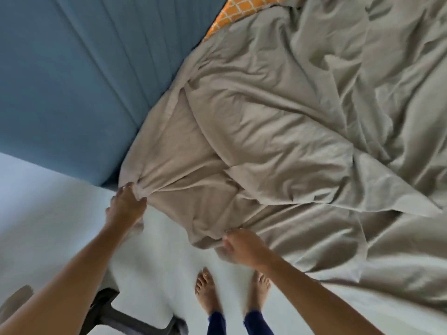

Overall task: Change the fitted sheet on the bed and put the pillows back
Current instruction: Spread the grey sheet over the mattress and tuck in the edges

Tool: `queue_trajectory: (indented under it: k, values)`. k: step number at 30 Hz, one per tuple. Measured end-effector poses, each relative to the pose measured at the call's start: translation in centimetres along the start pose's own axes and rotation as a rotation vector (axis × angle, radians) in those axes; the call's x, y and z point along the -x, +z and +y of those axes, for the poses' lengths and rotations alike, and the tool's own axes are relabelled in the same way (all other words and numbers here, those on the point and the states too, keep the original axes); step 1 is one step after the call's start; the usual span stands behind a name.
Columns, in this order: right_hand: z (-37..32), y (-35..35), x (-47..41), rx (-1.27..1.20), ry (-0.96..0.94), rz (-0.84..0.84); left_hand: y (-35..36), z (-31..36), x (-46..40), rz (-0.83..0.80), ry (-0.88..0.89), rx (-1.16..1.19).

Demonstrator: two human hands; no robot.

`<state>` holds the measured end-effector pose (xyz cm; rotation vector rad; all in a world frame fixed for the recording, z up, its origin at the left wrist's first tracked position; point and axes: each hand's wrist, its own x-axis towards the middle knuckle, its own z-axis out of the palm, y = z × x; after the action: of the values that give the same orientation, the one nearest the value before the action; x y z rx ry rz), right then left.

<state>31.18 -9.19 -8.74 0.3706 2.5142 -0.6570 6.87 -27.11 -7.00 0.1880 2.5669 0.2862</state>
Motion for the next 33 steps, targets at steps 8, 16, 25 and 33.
queue_trajectory:
  k: [8,16,25,33]
  values:
    - [18.0,2.3,14.4,0.131,0.311,0.298,9.1,12.3,7.5,-0.052,0.734,-0.515]
    - [31.0,6.3,27.6,0.12,0.515,0.21,24.2,22.5,19.6,-0.186,1.342,-0.712]
    - [39.1,8.4,32.6,0.176,0.226,0.195,32.9,27.4,24.3,-0.17,1.481,-0.809]
    - [40.7,10.8,31.6,0.307,0.101,0.452,34.6,26.9,22.3,0.066,1.688,-0.701]
